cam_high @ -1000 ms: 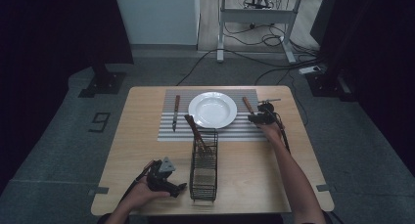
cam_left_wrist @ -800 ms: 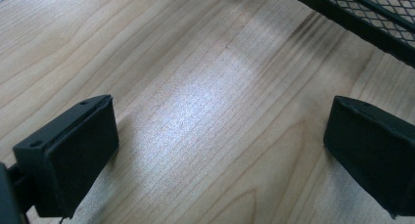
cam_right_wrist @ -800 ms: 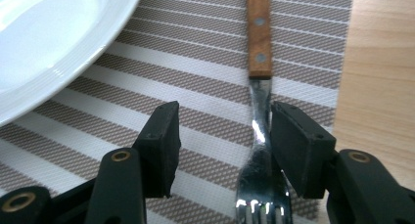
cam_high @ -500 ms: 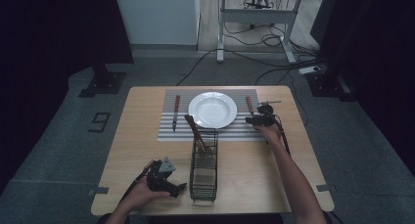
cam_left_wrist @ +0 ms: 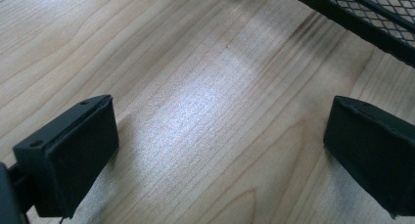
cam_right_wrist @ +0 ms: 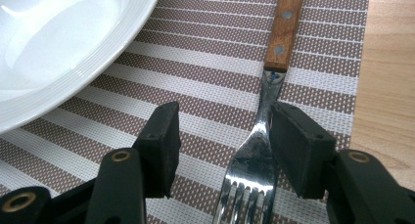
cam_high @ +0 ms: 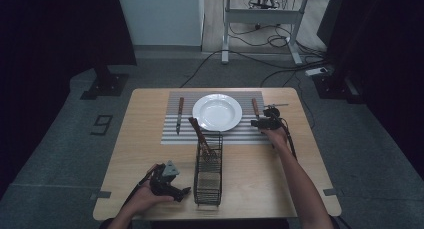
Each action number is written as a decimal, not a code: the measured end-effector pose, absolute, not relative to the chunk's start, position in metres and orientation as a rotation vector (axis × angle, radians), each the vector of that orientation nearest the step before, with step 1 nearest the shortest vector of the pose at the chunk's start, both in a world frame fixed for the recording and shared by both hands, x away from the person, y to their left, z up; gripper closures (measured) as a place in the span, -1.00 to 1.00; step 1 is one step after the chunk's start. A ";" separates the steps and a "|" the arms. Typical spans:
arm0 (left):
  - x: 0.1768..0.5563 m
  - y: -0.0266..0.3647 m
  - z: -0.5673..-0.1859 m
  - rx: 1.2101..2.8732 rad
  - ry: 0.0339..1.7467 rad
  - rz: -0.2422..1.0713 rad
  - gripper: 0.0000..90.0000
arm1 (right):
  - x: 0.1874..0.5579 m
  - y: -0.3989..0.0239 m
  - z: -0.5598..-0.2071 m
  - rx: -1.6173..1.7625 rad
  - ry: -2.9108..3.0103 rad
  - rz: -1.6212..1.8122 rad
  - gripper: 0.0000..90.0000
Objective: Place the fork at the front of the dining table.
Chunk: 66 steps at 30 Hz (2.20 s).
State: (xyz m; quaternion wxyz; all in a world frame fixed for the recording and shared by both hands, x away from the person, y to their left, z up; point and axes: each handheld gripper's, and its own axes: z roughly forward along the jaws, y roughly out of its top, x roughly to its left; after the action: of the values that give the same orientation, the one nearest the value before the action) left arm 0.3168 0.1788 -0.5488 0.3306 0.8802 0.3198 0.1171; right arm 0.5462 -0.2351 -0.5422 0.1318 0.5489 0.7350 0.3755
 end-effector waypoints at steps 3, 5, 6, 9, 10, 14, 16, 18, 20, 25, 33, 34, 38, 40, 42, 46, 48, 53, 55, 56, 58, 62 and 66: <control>0.317 0.179 -0.549 2.301 0.837 0.307 -1.00 | 0.546 -0.235 -0.542 1.589 2.131 1.086 0.01; 0.317 0.179 -0.549 2.301 0.838 0.307 -1.00 | 0.546 -0.235 -0.543 1.595 2.129 1.092 0.01; 0.316 0.179 -0.549 2.300 0.838 0.307 -1.00 | 0.546 -0.236 -0.543 1.597 2.129 1.100 0.01; 0.316 0.179 -0.549 2.298 0.840 0.307 -1.00 | 0.546 -0.236 -0.543 1.605 2.123 1.106 0.01; 0.316 0.179 -0.549 2.298 0.841 0.308 -1.00 | 0.546 -0.236 -0.543 1.603 2.128 1.105 0.00; 0.315 0.179 -0.549 2.297 0.842 0.308 -1.00 | 0.545 -0.235 -0.542 1.602 2.134 1.107 0.00; 0.315 0.179 -0.549 2.298 0.841 0.308 -1.00 | 0.545 -0.236 -0.542 1.606 2.133 1.110 0.00; 0.315 0.179 -0.549 2.297 0.841 0.308 -1.00 | 0.545 -0.236 -0.542 1.610 2.133 1.111 -0.01; 0.315 0.179 -0.549 2.298 0.841 0.308 -1.00 | 0.545 -0.236 -0.542 1.616 2.130 1.115 -0.02; 0.315 0.179 -0.549 2.298 0.841 0.308 -1.00 | 0.543 -0.238 -0.539 1.617 2.098 1.124 -0.05; 0.315 0.179 -0.549 2.297 0.841 0.308 -1.00 | 0.534 -0.244 -0.525 1.569 2.085 1.144 -0.05; 0.316 0.179 -0.549 2.297 0.841 0.308 -1.00 | 0.533 -0.244 -0.524 1.567 2.080 1.153 -0.04; 0.315 0.179 -0.549 2.297 0.841 0.308 -1.00 | 0.523 -0.247 -0.517 1.542 2.086 1.163 -0.04; 0.316 0.179 -0.549 2.297 0.841 0.308 -1.00 | 0.517 -0.248 -0.514 1.531 2.096 1.175 -0.05; 0.316 0.179 -0.549 2.297 0.842 0.308 -1.00 | 0.509 -0.251 -0.510 1.518 2.095 1.197 -0.05; 0.316 0.179 -0.549 2.297 0.841 0.308 -1.00 | 0.493 -0.255 -0.502 1.474 2.103 1.211 -0.05; 0.316 0.179 -0.549 2.298 0.841 0.308 -1.00 | 0.483 -0.257 -0.496 1.458 2.105 1.235 -0.05; 0.316 0.179 -0.549 2.297 0.841 0.308 -1.00 | 0.459 -0.256 -0.486 1.396 2.126 1.269 -0.06; 0.316 0.179 -0.549 2.298 0.841 0.308 -1.00 | 0.448 -0.254 -0.482 1.364 2.138 1.285 -0.06; 0.316 0.179 -0.549 2.298 0.841 0.308 -1.00 | 0.443 -0.253 -0.481 1.347 2.143 1.297 -0.06; 0.316 0.179 -0.549 2.298 0.841 0.308 -1.00 | 0.434 -0.250 -0.478 1.323 2.155 1.314 -0.07; 0.316 0.179 -0.549 2.298 0.841 0.308 -1.00 | 0.416 -0.241 -0.477 1.274 2.192 1.333 -0.08; 0.316 0.179 -0.549 2.297 0.841 0.308 -1.00 | 0.397 -0.231 -0.480 1.229 2.230 1.354 -0.08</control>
State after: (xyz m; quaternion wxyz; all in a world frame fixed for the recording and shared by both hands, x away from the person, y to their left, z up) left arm 0.3155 0.1792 -0.5489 0.3314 0.8790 0.3219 0.1178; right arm 0.3970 -0.2312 -0.4805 0.1285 0.4225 0.7670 0.4655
